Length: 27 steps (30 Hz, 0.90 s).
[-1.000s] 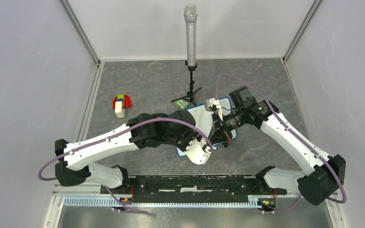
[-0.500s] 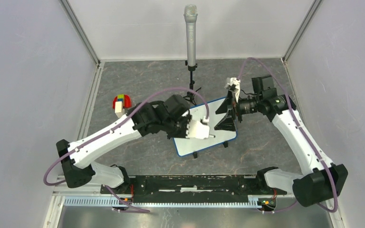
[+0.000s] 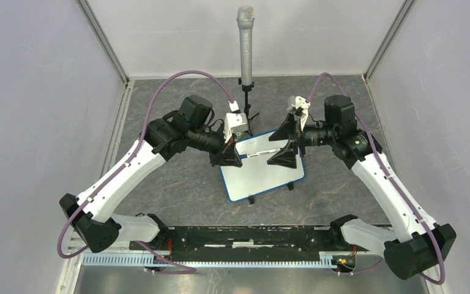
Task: Write a sentence on the whiteboard
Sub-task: Open the pen cap from the whiteboard marker.
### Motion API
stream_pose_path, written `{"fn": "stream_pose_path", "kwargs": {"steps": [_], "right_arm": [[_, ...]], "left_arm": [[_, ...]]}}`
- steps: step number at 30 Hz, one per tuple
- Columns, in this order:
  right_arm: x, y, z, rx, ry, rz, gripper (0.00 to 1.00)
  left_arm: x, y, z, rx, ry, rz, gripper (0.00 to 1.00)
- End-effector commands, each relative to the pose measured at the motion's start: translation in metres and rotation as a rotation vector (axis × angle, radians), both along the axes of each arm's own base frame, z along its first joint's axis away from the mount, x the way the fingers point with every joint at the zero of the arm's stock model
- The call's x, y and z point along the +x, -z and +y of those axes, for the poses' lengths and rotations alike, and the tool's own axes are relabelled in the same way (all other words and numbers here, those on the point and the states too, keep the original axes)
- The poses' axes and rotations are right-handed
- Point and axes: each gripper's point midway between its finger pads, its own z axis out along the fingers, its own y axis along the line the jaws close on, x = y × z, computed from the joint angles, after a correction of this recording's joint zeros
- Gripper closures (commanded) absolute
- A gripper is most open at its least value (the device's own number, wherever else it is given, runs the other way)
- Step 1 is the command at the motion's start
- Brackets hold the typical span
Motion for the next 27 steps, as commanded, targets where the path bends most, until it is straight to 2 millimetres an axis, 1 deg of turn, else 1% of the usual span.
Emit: {"fn": "stream_pose_path", "kwargs": {"steps": [1,5,7,9,10,13,14,18,20,22,25,27], "right_arm": [[-0.003,-0.019,0.013,0.061,-0.054,-0.033,0.04],[-0.011,-0.028,0.022,0.097,-0.093,0.005,0.14],[-0.017,-0.030,0.028,0.110,-0.115,0.031,0.17],[-0.017,-0.036,0.030,0.133,-0.108,0.069,0.18],[-0.016,-0.041,0.032,0.149,-0.103,0.077,0.18],[-0.014,-0.052,0.036,0.204,-0.082,0.166,0.12],[-0.011,-0.052,0.037,0.213,-0.066,0.196,0.11],[-0.003,-0.037,0.037,0.199,0.011,0.266,0.07],[-0.004,-0.027,0.036,0.185,0.040,0.322,0.04],[-0.004,-0.023,0.036,0.183,0.063,0.343,0.03],[-0.005,-0.022,0.036,0.189,0.073,0.364,0.02],[-0.009,-0.030,0.038,0.213,0.050,0.361,0.02]], "left_arm": [[-0.016,-0.021,-0.009,-0.136,0.028,0.124,0.98],[-0.014,-0.019,-0.009,-0.133,0.016,0.123,0.98],[-0.013,-0.020,-0.010,-0.141,0.013,0.131,0.98],[-0.014,-0.019,-0.010,-0.142,0.013,0.141,0.98],[-0.014,-0.019,-0.009,-0.142,0.012,0.143,0.98],[-0.015,-0.018,-0.007,-0.144,0.003,0.158,0.98],[-0.015,-0.019,-0.007,-0.146,0.002,0.164,0.98],[-0.017,-0.018,-0.005,-0.139,0.000,0.170,0.98],[-0.019,-0.017,-0.002,-0.129,0.009,0.163,0.98],[-0.021,-0.014,0.000,-0.123,0.015,0.153,0.98],[-0.025,-0.013,0.002,-0.127,0.026,0.155,0.98],[-0.027,-0.012,0.003,-0.125,0.027,0.164,0.98]]}}
